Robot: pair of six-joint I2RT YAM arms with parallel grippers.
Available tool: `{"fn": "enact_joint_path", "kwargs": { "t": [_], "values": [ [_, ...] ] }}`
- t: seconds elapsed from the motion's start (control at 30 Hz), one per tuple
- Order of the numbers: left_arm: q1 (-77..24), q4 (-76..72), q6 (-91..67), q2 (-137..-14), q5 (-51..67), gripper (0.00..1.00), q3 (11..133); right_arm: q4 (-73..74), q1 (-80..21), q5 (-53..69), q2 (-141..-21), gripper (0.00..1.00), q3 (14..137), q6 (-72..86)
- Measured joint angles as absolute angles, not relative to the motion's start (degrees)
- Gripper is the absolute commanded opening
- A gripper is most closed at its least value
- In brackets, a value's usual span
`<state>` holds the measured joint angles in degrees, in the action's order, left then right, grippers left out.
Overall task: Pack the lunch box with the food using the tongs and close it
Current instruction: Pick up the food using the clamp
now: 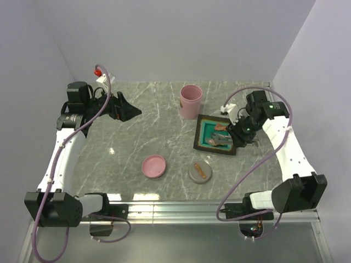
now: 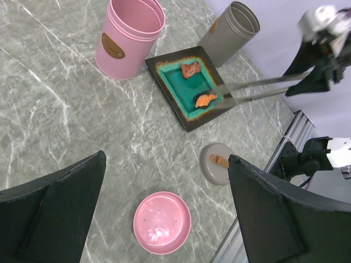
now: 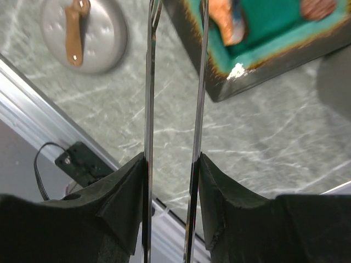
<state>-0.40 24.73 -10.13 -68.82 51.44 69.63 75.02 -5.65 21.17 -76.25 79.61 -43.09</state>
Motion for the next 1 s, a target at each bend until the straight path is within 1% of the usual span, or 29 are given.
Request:
{"fn": "enact_joint_path", "kwargs": {
  "t": [0.07, 0.27, 0.73, 1.0],
  "values": [
    [-0.4, 24.7, -10.1, -68.8, 51.4, 0.99, 69.6, 74.4, -6.3, 20.1, -76.3, 0.5, 77.3, -43.1],
    [-0.4, 24.9, -9.7, -68.8, 51.3, 1.0, 69.6, 71.0, -6.4, 16.7, -77.0, 0.5, 74.3, -43.2],
    [-0.4, 25.0, -9.7, -69.3, 51.1, 0.99, 69.6, 67.1, -6.4, 13.2, -80.4, 0.55, 73.9, -43.7],
    [-0.4, 25.1, -9.7, -69.6, 51.1, 0.99, 69.6, 67.0, -6.4, 13.0, -81.1, 0.55, 73.7, -44.5]
  ]
}}
